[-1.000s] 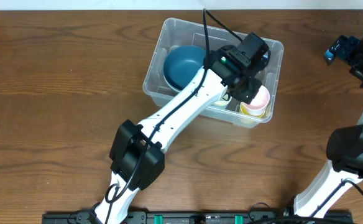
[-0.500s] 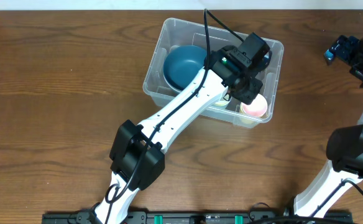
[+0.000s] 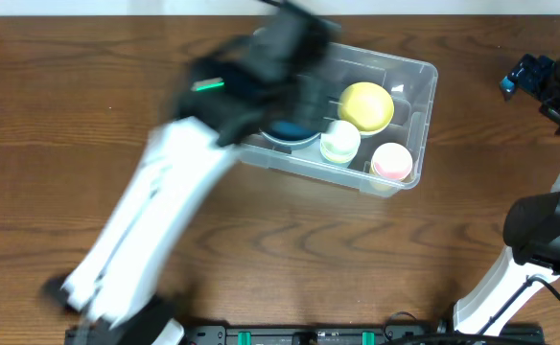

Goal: Pack container

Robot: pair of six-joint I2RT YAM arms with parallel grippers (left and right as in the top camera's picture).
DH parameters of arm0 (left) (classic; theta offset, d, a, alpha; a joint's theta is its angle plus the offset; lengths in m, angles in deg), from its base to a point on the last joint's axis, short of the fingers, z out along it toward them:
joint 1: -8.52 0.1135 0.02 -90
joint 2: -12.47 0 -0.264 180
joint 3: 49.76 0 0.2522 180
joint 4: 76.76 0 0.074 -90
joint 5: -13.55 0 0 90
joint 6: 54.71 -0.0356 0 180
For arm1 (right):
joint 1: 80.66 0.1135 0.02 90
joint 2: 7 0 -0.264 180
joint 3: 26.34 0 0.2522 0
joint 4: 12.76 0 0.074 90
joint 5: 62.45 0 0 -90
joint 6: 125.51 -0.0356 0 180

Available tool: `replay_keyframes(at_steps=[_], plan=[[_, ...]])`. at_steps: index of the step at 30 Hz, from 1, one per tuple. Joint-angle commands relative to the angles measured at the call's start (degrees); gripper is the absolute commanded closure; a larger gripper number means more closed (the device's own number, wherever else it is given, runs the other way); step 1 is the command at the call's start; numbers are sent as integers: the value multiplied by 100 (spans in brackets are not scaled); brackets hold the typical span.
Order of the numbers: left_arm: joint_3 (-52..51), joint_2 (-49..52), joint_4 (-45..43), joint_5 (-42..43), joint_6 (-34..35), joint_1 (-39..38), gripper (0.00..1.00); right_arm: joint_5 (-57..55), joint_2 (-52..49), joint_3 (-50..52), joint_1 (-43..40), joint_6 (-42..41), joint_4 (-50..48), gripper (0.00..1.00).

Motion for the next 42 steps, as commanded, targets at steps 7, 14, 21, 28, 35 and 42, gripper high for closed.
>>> replay_keyframes(at_steps=[7, 14, 21, 28, 35, 42], plan=[[72, -1904, 1517, -599, 514, 1580, 2, -81, -33, 4, -13, -61, 4, 1], [-315, -3661, 2236, -590, 782, 1821, 2, -81, -33, 7, -15, -61, 4, 1], [-769, -5536, 2385, -535, 1593, 1821, 2, -81, -33, 4, -15, -61, 4, 1], [-833, -6428, 2612, -538, 1690, 1821, 2, -79, -33, 7, -4, -61, 4, 1], [-826, -6754, 2612, -507, 1694, 1821, 2, -81, -33, 7, -7, -61, 4, 1], [-1185, -6756, 2557, -319, 1270, 1869, 2, -81, -33, 4, -7, -61, 4, 1]])
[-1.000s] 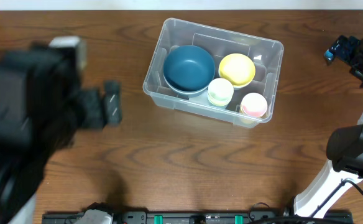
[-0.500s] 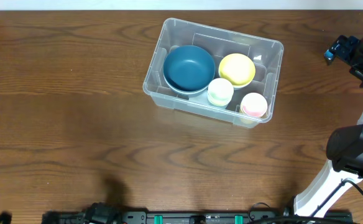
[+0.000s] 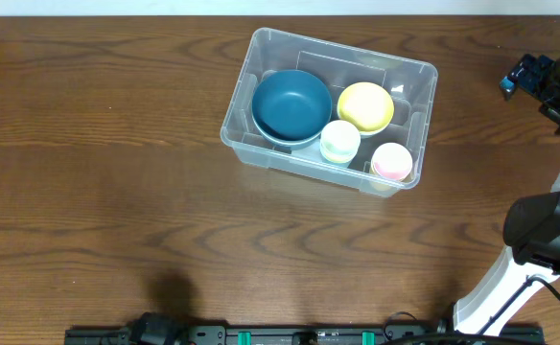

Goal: Pack container

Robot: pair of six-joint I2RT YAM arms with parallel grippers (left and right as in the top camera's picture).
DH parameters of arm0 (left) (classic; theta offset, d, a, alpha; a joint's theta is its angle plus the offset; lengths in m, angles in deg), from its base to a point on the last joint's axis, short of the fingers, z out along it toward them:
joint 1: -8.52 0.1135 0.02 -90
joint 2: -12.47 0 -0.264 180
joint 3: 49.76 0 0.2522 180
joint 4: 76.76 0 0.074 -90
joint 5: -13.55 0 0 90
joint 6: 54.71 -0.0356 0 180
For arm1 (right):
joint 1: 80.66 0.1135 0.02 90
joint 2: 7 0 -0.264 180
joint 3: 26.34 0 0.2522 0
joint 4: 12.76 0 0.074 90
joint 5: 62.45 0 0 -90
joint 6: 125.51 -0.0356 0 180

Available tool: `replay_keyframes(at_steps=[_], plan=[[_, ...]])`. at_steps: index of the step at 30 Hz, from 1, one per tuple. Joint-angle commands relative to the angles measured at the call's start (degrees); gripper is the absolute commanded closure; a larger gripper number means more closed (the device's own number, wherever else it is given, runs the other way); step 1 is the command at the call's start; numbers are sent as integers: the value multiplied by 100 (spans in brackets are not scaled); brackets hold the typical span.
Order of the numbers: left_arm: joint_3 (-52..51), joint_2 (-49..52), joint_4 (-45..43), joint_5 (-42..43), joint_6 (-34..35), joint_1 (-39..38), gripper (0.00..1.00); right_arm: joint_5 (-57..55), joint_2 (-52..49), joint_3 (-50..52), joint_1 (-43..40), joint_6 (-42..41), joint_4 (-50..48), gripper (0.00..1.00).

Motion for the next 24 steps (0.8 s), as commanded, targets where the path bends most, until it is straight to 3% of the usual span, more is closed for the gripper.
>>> replay_keyframes(at_steps=[1, 10, 17, 24], plan=[[-356, -24, 361, 94, -507, 92, 2, -79, -33, 7, -4, -59, 4, 1], [-2146, -96, -1054, 269, -1196, 474, 2, -79, -33, 7, -7, -61, 4, 1], [-4793, -1038, -3711, 1663, -2096, 1176, 2, -79, -33, 7, -7, -61, 4, 1], [-7283, -2157, -5991, 1805, -2024, 1377, 2, -79, -33, 7, -7, -61, 4, 1]])
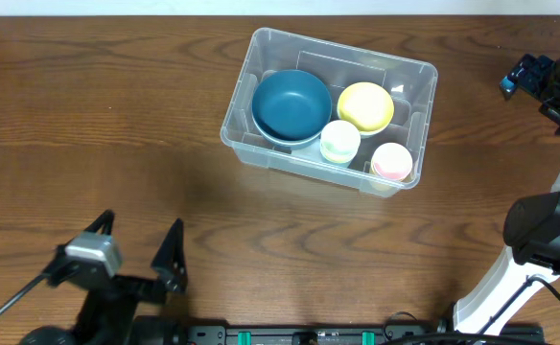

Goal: Pack container

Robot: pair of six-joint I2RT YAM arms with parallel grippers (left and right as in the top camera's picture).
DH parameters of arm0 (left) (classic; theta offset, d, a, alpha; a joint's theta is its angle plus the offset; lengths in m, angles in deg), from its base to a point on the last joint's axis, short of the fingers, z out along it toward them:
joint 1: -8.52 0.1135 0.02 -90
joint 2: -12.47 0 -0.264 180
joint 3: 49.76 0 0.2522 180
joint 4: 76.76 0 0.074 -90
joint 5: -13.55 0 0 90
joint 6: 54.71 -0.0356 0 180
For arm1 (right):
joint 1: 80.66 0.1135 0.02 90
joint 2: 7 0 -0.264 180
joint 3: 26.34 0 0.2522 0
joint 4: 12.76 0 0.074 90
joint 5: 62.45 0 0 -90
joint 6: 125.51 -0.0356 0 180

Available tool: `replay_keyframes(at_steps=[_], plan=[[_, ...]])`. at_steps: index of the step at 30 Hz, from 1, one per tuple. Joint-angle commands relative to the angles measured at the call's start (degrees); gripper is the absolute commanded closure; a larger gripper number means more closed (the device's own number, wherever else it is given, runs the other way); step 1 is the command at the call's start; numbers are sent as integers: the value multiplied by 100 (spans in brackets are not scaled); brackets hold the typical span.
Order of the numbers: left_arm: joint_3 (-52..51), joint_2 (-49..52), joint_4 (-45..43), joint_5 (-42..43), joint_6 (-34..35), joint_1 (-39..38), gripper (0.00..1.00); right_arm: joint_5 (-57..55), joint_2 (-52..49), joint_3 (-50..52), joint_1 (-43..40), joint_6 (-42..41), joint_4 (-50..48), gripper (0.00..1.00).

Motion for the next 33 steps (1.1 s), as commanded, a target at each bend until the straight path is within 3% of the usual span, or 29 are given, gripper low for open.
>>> replay_keyframes(at_steps=[1, 5, 9, 26, 33], plan=[[-964, -442, -846, 267, -129, 66, 2, -81, -33, 7, -4, -61, 4, 1], [-1888, -809, -2135, 264, -7, 66, 2, -81, -33, 4, -7, -61, 4, 1], [-2538, -1049, -2830, 262, -9, 149, 2, -79, -33, 7, -4, -61, 2, 1], [-3344, -1182, -3058, 238, -256, 426, 2, -81, -33, 7, -4, -61, 4, 1], [-4006, -1182, -3884, 240, -258, 424, 2, -79, -33, 4, -7, -61, 4, 1]])
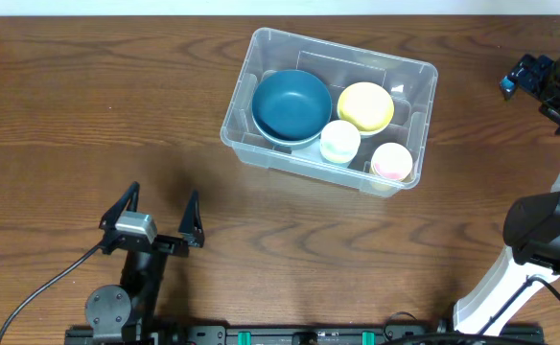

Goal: Pack container

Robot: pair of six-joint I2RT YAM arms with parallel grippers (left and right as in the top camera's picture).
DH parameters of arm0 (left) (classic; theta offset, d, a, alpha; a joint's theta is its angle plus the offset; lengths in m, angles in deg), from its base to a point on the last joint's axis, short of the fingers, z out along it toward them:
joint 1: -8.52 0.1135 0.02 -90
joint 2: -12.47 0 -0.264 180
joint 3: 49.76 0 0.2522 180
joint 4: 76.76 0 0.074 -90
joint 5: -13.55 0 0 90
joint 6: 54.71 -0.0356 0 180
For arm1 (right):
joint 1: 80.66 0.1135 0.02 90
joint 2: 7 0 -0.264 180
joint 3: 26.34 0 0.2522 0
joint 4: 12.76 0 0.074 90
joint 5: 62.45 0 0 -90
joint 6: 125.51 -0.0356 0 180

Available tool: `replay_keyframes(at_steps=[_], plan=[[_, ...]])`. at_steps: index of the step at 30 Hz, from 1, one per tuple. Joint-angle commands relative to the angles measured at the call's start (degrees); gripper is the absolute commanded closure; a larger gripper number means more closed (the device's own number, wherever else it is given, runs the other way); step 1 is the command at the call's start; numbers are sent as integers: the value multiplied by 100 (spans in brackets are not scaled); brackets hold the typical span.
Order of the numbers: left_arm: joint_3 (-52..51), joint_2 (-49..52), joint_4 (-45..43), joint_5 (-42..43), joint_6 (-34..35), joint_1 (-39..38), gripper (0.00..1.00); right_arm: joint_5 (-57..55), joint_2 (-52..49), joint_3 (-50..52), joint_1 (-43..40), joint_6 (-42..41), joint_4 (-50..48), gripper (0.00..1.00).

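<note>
A clear plastic container stands at the back middle of the table. Inside it sit a dark blue bowl, a yellow bowl, a white-green cup and a pink-white cup. My left gripper is open and empty near the front edge, well short of the container. My right gripper hangs at the far right edge, level with the container; how its jaws stand is unclear.
The right arm's base and white link occupy the front right corner. A black cable trails from the left arm toward the front left. The brown wooden table spreads around the container.
The open left gripper has shifted from the front left corner a little to the right and farther onto the table. The container, its contents and the right arm are unchanged.
First the left arm was a blur over the container's left half, above the blue bowl. Then it was out of view, with the blue bowl resting in the container. It then showed open at the front left, and now stands slightly farther in.
</note>
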Motion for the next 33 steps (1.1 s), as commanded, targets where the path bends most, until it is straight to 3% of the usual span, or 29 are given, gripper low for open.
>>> replay_keyframes(at_steps=[1, 10, 19, 33], plan=[[-334, -50, -271, 70, -9, 28, 2, -79, -33, 4, -7, -61, 7, 1], [-988, -52, -636, -28, 186, 28, 2, -79, -33, 7, -7, -61, 7, 1], [-994, -52, 328, -81, 184, 28, 2, -79, -33, 4, -7, -61, 7, 1], [-994, -37, 293, -79, 184, 28, 2, -76, -33, 4, -7, -61, 7, 1]])
